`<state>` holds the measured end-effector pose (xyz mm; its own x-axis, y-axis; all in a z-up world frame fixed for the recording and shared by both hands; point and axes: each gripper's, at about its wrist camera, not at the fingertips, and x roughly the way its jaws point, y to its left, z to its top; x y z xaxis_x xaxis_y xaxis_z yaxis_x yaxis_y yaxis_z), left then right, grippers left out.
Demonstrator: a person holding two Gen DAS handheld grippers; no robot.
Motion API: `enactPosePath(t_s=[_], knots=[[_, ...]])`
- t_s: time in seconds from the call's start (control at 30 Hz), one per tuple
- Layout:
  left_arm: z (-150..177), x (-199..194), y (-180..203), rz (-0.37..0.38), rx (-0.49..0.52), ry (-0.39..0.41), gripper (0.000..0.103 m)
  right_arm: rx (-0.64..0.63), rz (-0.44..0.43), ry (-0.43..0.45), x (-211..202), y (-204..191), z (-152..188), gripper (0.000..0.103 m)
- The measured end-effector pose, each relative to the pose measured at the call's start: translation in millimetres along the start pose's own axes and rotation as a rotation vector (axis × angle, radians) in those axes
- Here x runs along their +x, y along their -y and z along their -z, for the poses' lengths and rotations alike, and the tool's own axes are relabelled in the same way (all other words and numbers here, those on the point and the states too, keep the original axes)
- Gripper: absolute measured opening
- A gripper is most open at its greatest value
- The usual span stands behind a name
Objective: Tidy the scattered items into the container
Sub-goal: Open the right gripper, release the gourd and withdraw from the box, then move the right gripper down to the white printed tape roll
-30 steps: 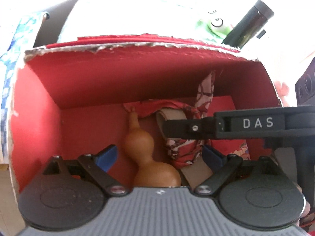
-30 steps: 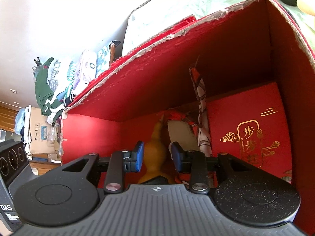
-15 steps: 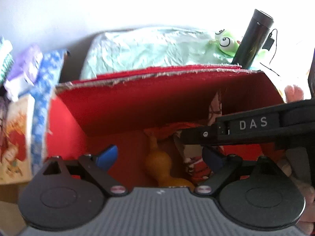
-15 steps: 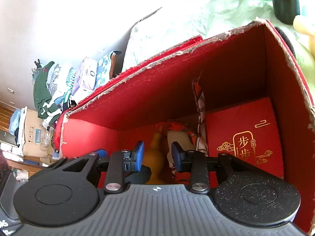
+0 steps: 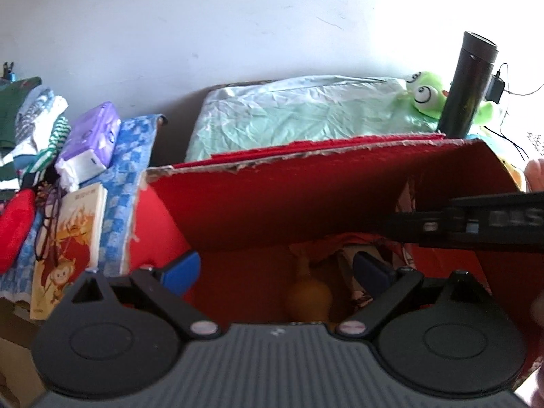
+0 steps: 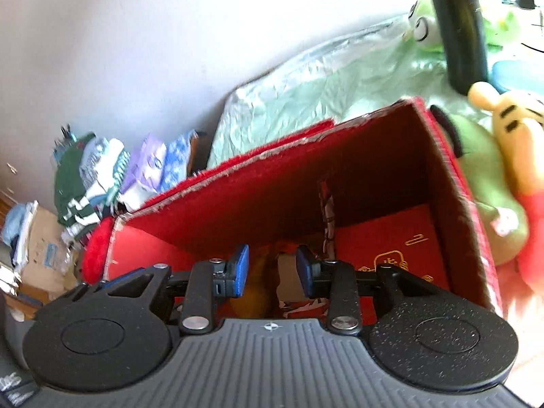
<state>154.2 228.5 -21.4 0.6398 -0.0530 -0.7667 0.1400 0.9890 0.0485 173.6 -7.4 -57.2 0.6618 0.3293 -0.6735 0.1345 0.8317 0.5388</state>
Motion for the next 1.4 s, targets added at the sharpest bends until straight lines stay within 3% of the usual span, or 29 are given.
enactPosePath(t_s=[0.3, 0.4, 0.5, 0.63, 0.83, 0.9, 0.93, 1.0, 1.13, 1.27, 1.4], knots=[[3, -6, -1, -0.086, -0.057, 0.039, 0.096, -0.141, 0.049, 0.18, -36, -23, 21, 0.035], [6, -11, 4, -0.136, -0.063, 0.05, 0.096, -0.185, 0.041, 0.192, -40, -28, 27, 0.035], [12, -16, 6, -0.11, -0.11, 0.034, 0.097, -0.222, 0.049, 0.2, -43, -32, 33, 0.035], [17, -29, 12, -0.14, -0.122, 0.058, 0.101, -0.26, 0.061, 0.214, -50, -35, 40, 0.035], [19, -58, 13, -0.191, -0.15, 0.125, 0.101, -0.238, 0.057, 0.307, -72, -28, 45, 0.049], [20, -69, 15, -0.212, -0.161, 0.148, 0.101, -0.253, 0.055, 0.36, -81, -29, 50, 0.06], [21, -74, 15, -0.211, -0.169, 0.161, 0.101, -0.256, 0.05, 0.386, -85, -29, 52, 0.066], [23, -84, 14, -0.18, -0.186, 0.172, 0.101, -0.262, 0.041, 0.42, -91, -30, 57, 0.068], [30, -96, 12, -0.122, -0.207, 0.147, 0.101, -0.299, 0.006, 0.396, -96, -30, 61, 0.067], [45, -102, 19, -0.136, -0.201, 0.12, 0.101, -0.328, -0.027, 0.333, -97, -27, 66, 0.064], [68, -111, 19, -0.103, -0.23, 0.088, 0.101, -0.367, -0.059, 0.269, -100, -26, 77, 0.064]])
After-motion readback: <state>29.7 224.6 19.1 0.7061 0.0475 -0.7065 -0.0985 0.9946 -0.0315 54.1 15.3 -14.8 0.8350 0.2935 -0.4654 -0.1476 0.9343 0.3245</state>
